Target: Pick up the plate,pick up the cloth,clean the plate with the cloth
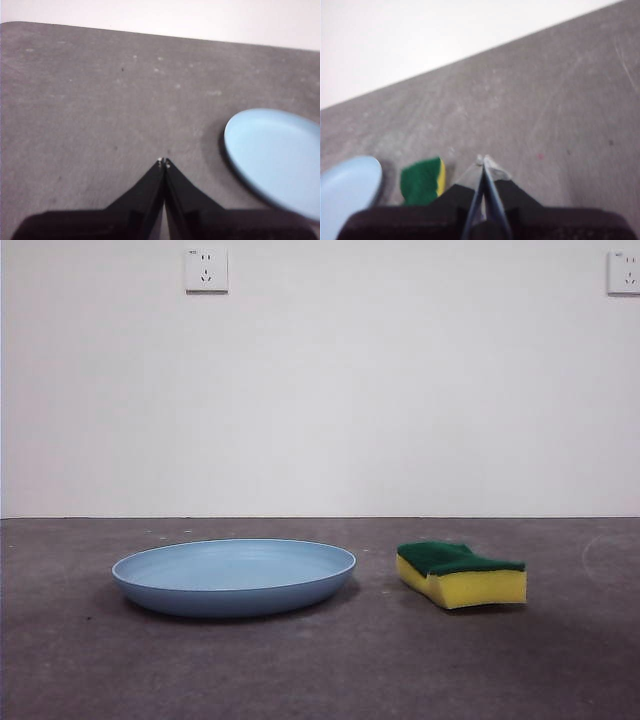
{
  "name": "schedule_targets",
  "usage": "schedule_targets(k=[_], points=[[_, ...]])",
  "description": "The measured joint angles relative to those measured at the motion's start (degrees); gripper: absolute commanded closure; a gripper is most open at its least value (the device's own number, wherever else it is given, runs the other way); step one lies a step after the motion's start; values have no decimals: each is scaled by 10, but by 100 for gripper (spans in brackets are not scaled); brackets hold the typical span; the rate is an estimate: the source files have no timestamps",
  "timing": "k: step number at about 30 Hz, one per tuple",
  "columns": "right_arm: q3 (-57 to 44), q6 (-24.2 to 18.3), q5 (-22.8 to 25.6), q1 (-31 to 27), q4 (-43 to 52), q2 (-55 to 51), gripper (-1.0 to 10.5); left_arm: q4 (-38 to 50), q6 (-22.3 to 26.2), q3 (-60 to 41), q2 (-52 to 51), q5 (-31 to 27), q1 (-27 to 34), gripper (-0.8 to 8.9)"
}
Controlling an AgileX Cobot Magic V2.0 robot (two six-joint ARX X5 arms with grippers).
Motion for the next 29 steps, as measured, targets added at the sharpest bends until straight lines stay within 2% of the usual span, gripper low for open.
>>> schedule_targets(k=[6,9,13,18,21,24,25,27,28,29], points=[[125,2,0,0,-47,129,956,0,-31,84,94,16,0,821],[187,-10,0,0,-80,195,955,0,-36,129,152,36,0,821],[272,-49,-24,0,-122,283,954,-9,-38,202,245,87,0,821],[384,-109,-76,0,-216,393,948,-50,-30,297,379,173,0,821],[442,-146,-110,0,-299,457,946,-105,-11,345,455,195,0,821],[479,-171,-120,0,-360,510,943,-162,10,384,515,211,0,818],[483,-176,-120,0,-365,525,918,-175,17,393,533,217,0,816],[483,-182,-120,0,-367,539,741,-180,23,396,556,221,0,804],[483,-183,-120,0,-367,539,650,-181,24,396,559,221,0,734],[483,-183,-120,0,-367,539,589,-175,24,396,559,222,0,604]])
